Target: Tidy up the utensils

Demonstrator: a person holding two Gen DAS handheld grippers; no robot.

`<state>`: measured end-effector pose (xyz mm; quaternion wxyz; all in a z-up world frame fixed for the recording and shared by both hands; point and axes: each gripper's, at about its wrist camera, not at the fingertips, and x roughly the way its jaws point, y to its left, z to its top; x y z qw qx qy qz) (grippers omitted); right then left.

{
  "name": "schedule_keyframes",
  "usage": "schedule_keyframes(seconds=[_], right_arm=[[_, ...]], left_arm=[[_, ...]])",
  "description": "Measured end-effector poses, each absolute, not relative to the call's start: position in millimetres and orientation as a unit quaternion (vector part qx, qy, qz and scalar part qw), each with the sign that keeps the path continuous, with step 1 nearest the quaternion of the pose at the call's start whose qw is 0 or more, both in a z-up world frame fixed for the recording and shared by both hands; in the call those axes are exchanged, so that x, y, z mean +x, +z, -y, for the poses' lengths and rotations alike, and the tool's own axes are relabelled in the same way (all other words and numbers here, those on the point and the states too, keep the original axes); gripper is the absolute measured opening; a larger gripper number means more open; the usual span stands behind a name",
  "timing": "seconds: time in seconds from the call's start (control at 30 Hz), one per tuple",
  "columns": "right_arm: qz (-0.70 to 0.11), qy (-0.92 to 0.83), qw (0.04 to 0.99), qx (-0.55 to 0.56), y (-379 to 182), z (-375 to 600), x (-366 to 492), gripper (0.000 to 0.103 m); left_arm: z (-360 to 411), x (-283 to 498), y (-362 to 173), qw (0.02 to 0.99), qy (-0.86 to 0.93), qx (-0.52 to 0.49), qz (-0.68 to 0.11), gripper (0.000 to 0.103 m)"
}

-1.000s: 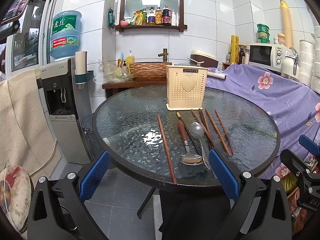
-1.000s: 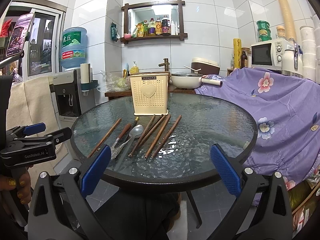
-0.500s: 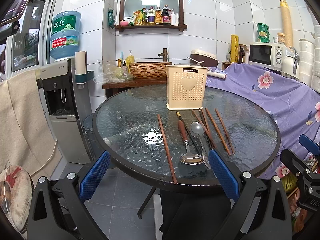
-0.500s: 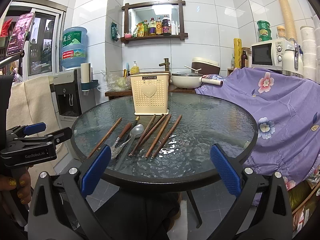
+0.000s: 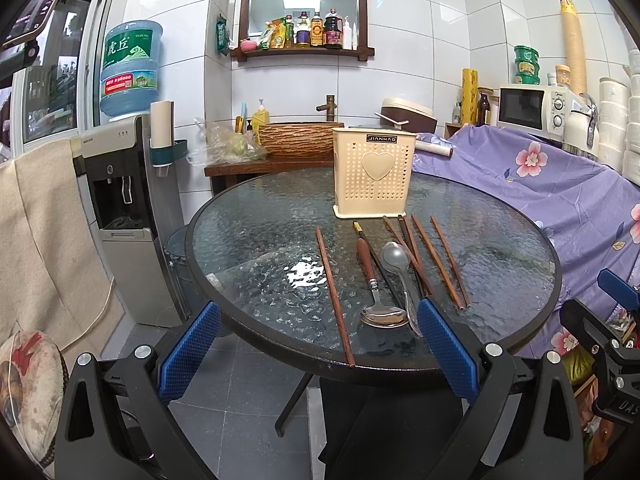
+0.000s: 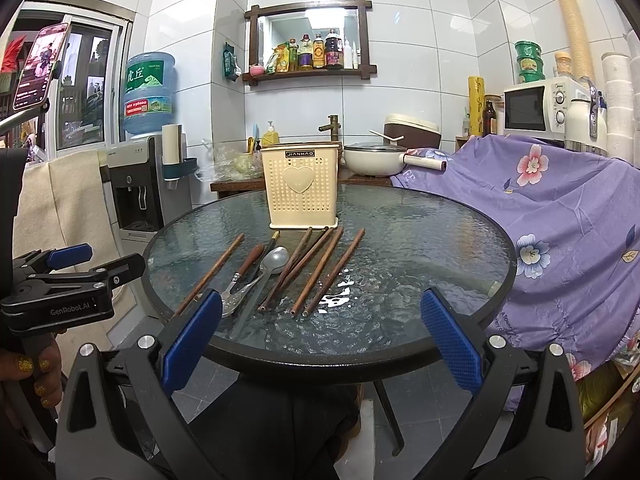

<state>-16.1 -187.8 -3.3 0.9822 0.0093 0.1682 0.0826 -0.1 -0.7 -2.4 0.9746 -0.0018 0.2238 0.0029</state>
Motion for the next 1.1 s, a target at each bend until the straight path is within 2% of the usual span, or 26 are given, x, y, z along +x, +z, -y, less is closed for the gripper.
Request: schedule_keyframes(seconds=[0.4, 0.6, 0.83, 1.0, 1.1], right_arm=[[-0.168, 0.085, 0.982, 0.006, -4, 186, -14, 0.098], [-0.212, 0.075, 0.974, 0.012, -7, 193, 22, 0.098], [-0.271, 0.074, 0.959, 0.034, -16, 204, 75, 0.098], [-0.323, 0.087, 0.941, 0.047, -24, 209, 115, 0.097], [-0.343, 0.093, 0.934, 0.044, -22, 209, 138, 0.088]], left_arm=[[0, 2, -3, 0.974, 0.003, 0.000, -0.227, 0.097], [-23, 37, -19, 0.959, 0.018, -0.013, -0.282, 0.097], [-33, 66, -17, 0.956, 0.007, -0.007, -0.293, 0.096], [-25, 104, -24, 0.941, -0.039, 0.001, -0.337, 0.078], [-22, 127, -25, 0.934, -0.049, 0.009, -0.354, 0.072]])
